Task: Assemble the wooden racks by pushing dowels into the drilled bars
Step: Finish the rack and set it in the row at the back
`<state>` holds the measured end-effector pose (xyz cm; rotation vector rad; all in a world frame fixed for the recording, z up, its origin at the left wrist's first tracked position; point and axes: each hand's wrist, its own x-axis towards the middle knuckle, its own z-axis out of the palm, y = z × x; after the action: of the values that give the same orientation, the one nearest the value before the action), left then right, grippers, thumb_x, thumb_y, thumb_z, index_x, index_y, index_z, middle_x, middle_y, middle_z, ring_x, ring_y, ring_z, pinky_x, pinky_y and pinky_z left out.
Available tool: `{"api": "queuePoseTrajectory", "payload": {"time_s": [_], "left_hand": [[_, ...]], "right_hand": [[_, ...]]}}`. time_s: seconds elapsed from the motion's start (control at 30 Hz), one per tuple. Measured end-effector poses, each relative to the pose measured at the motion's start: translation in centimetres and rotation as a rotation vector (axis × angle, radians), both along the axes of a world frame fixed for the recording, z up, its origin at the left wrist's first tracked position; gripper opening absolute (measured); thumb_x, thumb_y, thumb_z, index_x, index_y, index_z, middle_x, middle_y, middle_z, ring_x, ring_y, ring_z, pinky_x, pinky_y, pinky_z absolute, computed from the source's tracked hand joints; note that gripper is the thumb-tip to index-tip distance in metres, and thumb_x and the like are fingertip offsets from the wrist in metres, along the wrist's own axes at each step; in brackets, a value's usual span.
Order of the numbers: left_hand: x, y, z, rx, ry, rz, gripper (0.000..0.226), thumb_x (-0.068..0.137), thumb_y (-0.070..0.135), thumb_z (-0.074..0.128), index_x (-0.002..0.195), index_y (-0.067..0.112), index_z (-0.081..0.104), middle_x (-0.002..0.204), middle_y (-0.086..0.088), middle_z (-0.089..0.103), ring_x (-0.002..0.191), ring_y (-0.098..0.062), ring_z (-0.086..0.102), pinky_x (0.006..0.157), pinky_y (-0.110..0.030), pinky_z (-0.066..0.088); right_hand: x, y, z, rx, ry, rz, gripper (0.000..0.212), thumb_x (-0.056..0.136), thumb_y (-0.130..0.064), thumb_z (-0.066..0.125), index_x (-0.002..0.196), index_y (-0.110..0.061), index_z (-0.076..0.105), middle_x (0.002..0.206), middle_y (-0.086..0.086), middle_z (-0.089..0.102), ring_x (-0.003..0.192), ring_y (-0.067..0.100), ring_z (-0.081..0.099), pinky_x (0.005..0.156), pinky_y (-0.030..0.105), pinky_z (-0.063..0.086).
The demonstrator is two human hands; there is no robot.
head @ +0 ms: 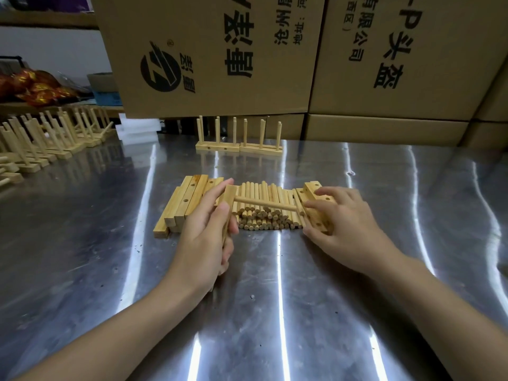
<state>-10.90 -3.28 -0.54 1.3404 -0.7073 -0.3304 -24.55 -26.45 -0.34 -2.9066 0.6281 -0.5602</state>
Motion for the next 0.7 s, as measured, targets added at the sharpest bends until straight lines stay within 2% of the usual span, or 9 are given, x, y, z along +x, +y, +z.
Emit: {"api": "queuePoseTrajectory", "payload": {"time_s": [0.1, 0.23, 0.37, 0.47, 0.53, 0.63, 0.67, 0.7], "left_hand": [[0.0, 0.0, 0.2, 0.004, -0.005, 0.009, 0.043, 0.115, 0.023, 0.04, 0.141, 0.051, 0.059, 0.081, -0.002, 0.057, 0.05, -0.019, 0.037, 0.043, -0.03, 0.023], [-0.1, 0.2, 0.3, 0.005, -0.024, 0.013, 0.042, 0.115, 0.024, 0.041, 0.14, 0.052, 0.059, 0.081, -0.002, 0.057, 0.05, -0.02, 0.038, 0.041, -0.03, 0.025], [0.0, 0.2, 0.4, 0.012, -0.044, 0.009, 0.041, 0.115, 0.024, 0.041, 0.141, 0.05, 0.059, 0.081, -0.001, 0.058, 0.049, -0.021, 0.037, 0.04, -0.03, 0.027], [-0.2, 0.2, 0.5, 0.025, -0.055, 0.005, 0.04, 0.115, 0.024, 0.042, 0.141, 0.049, 0.058, 0.081, -0.001, 0.058, 0.05, -0.023, 0.038, 0.039, -0.031, 0.029], [-0.2, 0.2, 0.5, 0.025, -0.045, -0.004, 0.04, 0.115, 0.024, 0.042, 0.14, 0.049, 0.059, 0.081, -0.002, 0.058, 0.049, -0.022, 0.038, 0.04, -0.029, 0.029], [0.0, 0.1, 0.6, 0.01, 0.044, -0.034, 0.039, 0.115, 0.025, 0.042, 0.138, 0.049, 0.062, 0.081, -0.003, 0.058, 0.048, -0.017, 0.04, 0.041, -0.026, 0.029], [0.1, 0.2, 0.6, -0.001, 0.098, -0.051, 0.038, 0.115, 0.026, 0.042, 0.137, 0.049, 0.063, 0.08, -0.003, 0.058, 0.048, -0.015, 0.04, 0.04, -0.026, 0.03], [0.3, 0.2, 0.7, -0.017, 0.166, -0.073, 0.037, 0.115, 0.027, 0.043, 0.136, 0.048, 0.065, 0.08, -0.004, 0.057, 0.048, -0.014, 0.041, 0.039, -0.025, 0.032]], "right_hand": [[0.4, 0.5, -0.7, -0.047, 0.04, 0.02, 0.06, 0.096, -0.058, 0.06, 0.151, -0.035, 0.056, 0.166, -0.008, 0.031, 0.154, 0.019, 0.016, 0.119, 0.047, 0.029], [0.5, 0.5, -0.3, -0.035, -0.064, 0.043, 0.043, 0.09, -0.057, 0.07, 0.128, -0.037, 0.069, 0.157, -0.011, 0.041, 0.151, 0.015, 0.024, 0.114, 0.044, 0.032], [0.5, 0.6, -0.4, -0.028, -0.063, 0.034, 0.042, 0.089, -0.057, 0.074, 0.123, -0.032, 0.072, 0.153, -0.01, 0.045, 0.149, 0.015, 0.027, 0.113, 0.042, 0.033], [0.3, 0.7, -0.2, -0.011, -0.057, 0.031, 0.03, 0.09, -0.054, 0.076, 0.11, -0.032, 0.075, 0.15, -0.01, 0.05, 0.146, 0.014, 0.032, 0.113, 0.042, 0.035], [0.3, 1.0, 0.2, -0.052, -0.077, 0.017, 0.021, 0.091, -0.049, 0.077, 0.1, -0.03, 0.077, 0.145, -0.009, 0.055, 0.142, 0.016, 0.039, 0.108, 0.039, 0.036], [0.0, 0.9, 1.3, -0.112, -0.339, -0.027, 0.012, 0.095, -0.034, 0.075, 0.093, -0.022, 0.078, 0.122, -0.005, 0.07, 0.12, 0.019, 0.057, 0.094, 0.033, 0.036], [-0.3, 0.8, 1.8, -0.066, -0.465, -0.028, 0.01, 0.097, -0.03, 0.074, 0.096, -0.021, 0.078, 0.113, -0.005, 0.073, 0.111, 0.018, 0.062, 0.09, 0.031, 0.04], [-0.5, 0.7, 2.4, 0.063, -0.591, -0.002, 0.008, 0.099, -0.028, 0.072, 0.099, -0.022, 0.078, 0.104, -0.007, 0.075, 0.101, 0.015, 0.066, 0.086, 0.029, 0.046]]}}
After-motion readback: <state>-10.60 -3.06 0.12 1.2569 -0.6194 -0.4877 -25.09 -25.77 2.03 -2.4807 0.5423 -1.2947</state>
